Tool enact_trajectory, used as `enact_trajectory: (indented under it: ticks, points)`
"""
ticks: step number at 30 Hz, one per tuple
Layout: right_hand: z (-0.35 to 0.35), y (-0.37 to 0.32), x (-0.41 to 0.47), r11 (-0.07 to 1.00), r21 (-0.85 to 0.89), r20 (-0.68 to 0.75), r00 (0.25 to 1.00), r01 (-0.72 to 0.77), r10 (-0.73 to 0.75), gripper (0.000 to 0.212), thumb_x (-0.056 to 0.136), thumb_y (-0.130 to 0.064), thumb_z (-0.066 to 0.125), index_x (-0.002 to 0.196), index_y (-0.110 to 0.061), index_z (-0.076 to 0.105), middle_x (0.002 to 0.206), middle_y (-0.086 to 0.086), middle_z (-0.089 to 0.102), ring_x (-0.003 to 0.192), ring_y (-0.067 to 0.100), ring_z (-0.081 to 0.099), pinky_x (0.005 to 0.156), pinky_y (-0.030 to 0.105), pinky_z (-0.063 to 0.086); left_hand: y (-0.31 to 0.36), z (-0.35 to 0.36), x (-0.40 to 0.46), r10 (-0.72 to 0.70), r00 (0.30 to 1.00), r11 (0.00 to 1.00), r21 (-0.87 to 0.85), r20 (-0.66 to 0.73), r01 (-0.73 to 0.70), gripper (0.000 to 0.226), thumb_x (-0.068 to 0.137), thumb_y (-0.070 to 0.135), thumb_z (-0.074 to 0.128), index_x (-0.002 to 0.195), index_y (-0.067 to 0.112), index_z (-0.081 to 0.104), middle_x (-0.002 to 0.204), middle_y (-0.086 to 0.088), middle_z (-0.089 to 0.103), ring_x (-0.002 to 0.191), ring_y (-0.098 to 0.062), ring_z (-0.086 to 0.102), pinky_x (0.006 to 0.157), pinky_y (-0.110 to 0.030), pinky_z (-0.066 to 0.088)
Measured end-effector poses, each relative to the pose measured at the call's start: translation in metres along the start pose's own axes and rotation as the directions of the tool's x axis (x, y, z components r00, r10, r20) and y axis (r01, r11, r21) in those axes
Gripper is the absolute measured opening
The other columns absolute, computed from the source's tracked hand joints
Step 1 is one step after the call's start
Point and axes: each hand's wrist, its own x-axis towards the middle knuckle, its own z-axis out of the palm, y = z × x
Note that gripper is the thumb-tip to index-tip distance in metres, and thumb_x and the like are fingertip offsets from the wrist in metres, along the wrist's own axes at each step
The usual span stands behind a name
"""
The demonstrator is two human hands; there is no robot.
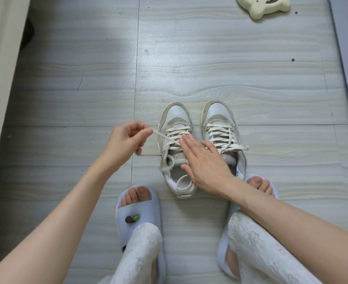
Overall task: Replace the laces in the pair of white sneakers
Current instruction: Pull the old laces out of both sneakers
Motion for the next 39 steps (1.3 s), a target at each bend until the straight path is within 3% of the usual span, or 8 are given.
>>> enact_trajectory:
  ticks: [4,8,14,19,24,28,36,39]
  points:
    - [-0.002,0.001,-0.002,1.000,0.003,-0.010,1.000,0.004,-0.004,0.064,0.089,-0.041,0.026,0.140,-0.005,0.040,0.147,0.010,0.038,0.133,0.019,0.042,0.105,0.041,0.036,0.004,0.003,0.005,0.044,0.992,0.996,-0.071,-0.117,-0.052,0.013,0.087,0.012,0.063,0.098,0.018,0.062,0.072,0.005,0.059,0.061,-0.007,0.054,0.062,-0.019,0.047]
    - [-0.004,0.004,-0.002,0.996,0.044,0.014,0.997,0.080,-0.080,0.064,0.099,-0.038,0.031,0.150,-0.011,0.004,0.158,0.004,-0.002,0.146,0.016,0.003,0.116,0.036,0.004,-0.030,0.007,-0.008,-0.296,0.946,0.930,-0.265,-0.130,0.254,0.046,0.082,0.023,0.069,0.123,0.012,0.051,0.101,-0.002,0.056,0.096,-0.014,0.056,0.084,-0.029,0.049]
    - [-0.003,0.002,-0.003,0.997,0.041,-0.014,0.998,0.058,-0.057,0.063,0.097,-0.036,0.038,0.149,-0.009,0.015,0.157,0.006,0.009,0.145,0.018,0.015,0.115,0.039,0.012,-0.047,0.032,-0.031,-0.322,0.947,0.932,-0.182,-0.021,0.313,0.011,0.088,0.010,0.061,0.078,0.012,0.067,0.077,-0.001,0.066,0.079,-0.012,0.061,0.075,-0.021,0.049]
    - [-0.005,0.004,-0.003,0.996,0.052,0.016,0.998,0.067,-0.068,0.064,0.099,-0.039,0.031,0.150,-0.013,0.002,0.158,0.002,-0.005,0.146,0.014,0.000,0.116,0.036,0.001,-0.025,0.012,-0.016,-0.266,0.956,0.913,-0.350,-0.122,0.209,0.017,0.095,0.008,0.049,0.081,0.010,0.058,0.084,-0.005,0.068,0.076,-0.012,0.065,0.076,-0.024,0.054]
    - [-0.006,0.003,-0.003,0.994,0.083,0.011,0.998,0.065,-0.066,0.064,0.099,-0.038,0.035,0.150,-0.012,0.006,0.158,0.002,-0.001,0.146,0.015,0.004,0.116,0.036,0.004,-0.036,0.030,-0.029,-0.406,0.910,0.906,-0.160,-0.079,0.391,0.012,0.087,0.023,0.063,0.082,0.012,0.065,0.080,-0.002,0.066,0.070,-0.010,0.058,0.060,-0.017,0.051]
    - [-0.006,0.005,-0.004,0.992,0.103,0.016,0.997,0.069,-0.071,0.064,0.099,-0.038,0.034,0.150,-0.014,0.004,0.158,0.000,-0.005,0.146,0.013,0.000,0.116,0.035,0.002,-0.044,0.051,-0.042,-0.251,0.948,0.967,-0.104,-0.195,0.234,0.007,0.086,0.017,0.065,0.079,0.019,0.065,0.075,0.009,0.065,0.069,0.003,0.059,0.066,-0.018,0.048]
    - [-0.002,0.006,-0.001,0.995,0.084,-0.038,0.998,0.053,-0.050,0.065,0.087,-0.034,0.058,0.143,-0.008,0.036,0.151,0.008,0.032,0.139,0.020,0.032,0.109,0.034,0.015,-0.013,0.027,-0.012,-0.220,0.946,0.910,-0.399,-0.238,0.112,0.021,0.100,0.014,0.039,0.080,0.012,0.046,0.062,-0.001,0.055,0.052,-0.011,0.060,0.059,-0.028,0.057]
    - [-0.002,0.006,-0.003,0.997,0.075,-0.048,0.999,0.017,-0.013,0.063,0.077,-0.037,0.057,0.133,-0.007,0.050,0.140,0.009,0.049,0.127,0.021,0.049,0.101,0.034,0.021,-0.009,0.002,-0.008,-0.090,0.947,0.989,-0.141,-0.309,0.048,0.019,0.097,0.016,0.047,0.079,0.020,0.049,0.054,0.000,0.042,0.037,-0.007,0.035,0.037,-0.018,0.034]
